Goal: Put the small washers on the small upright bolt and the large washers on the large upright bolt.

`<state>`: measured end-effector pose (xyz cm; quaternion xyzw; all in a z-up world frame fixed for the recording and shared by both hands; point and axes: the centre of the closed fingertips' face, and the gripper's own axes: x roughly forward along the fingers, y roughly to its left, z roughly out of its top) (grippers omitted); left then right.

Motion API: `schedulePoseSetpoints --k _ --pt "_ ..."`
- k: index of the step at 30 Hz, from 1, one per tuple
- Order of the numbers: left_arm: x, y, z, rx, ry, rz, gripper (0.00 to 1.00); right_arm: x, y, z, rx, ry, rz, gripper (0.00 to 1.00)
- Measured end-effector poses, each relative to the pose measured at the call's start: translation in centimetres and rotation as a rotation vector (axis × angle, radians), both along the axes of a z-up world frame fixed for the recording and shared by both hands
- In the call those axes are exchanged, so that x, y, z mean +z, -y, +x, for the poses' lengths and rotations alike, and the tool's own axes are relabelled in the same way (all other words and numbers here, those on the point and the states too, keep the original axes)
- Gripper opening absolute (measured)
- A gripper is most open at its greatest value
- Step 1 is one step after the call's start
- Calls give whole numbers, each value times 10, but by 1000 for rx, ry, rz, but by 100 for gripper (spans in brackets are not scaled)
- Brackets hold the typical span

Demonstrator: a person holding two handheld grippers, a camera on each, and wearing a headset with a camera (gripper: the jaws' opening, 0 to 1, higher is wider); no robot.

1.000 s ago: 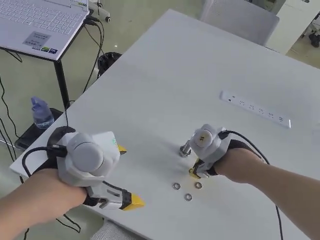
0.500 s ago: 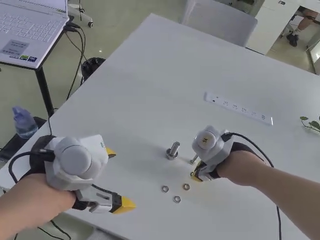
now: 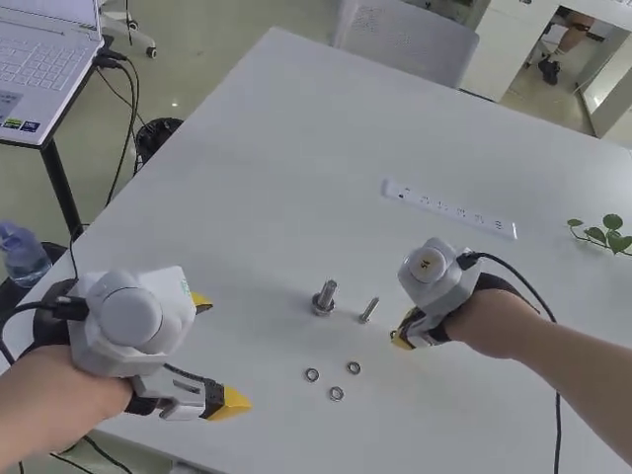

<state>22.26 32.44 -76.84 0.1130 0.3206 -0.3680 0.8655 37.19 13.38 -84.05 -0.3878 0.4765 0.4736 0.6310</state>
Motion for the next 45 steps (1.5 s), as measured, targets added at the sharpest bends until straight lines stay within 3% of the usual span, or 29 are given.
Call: schedulePoseSetpoints --k 13,18,45 --pt "-1 2 0 -10 -4 4 76 29 -28 19 5 49 70 12" --pt "0 1 1 -8 -3 4 76 34 -37 24 24 59 73 12" --pt "-6 -3 0 8 -25 -7 75 22 -50 27 57 39 59 12"
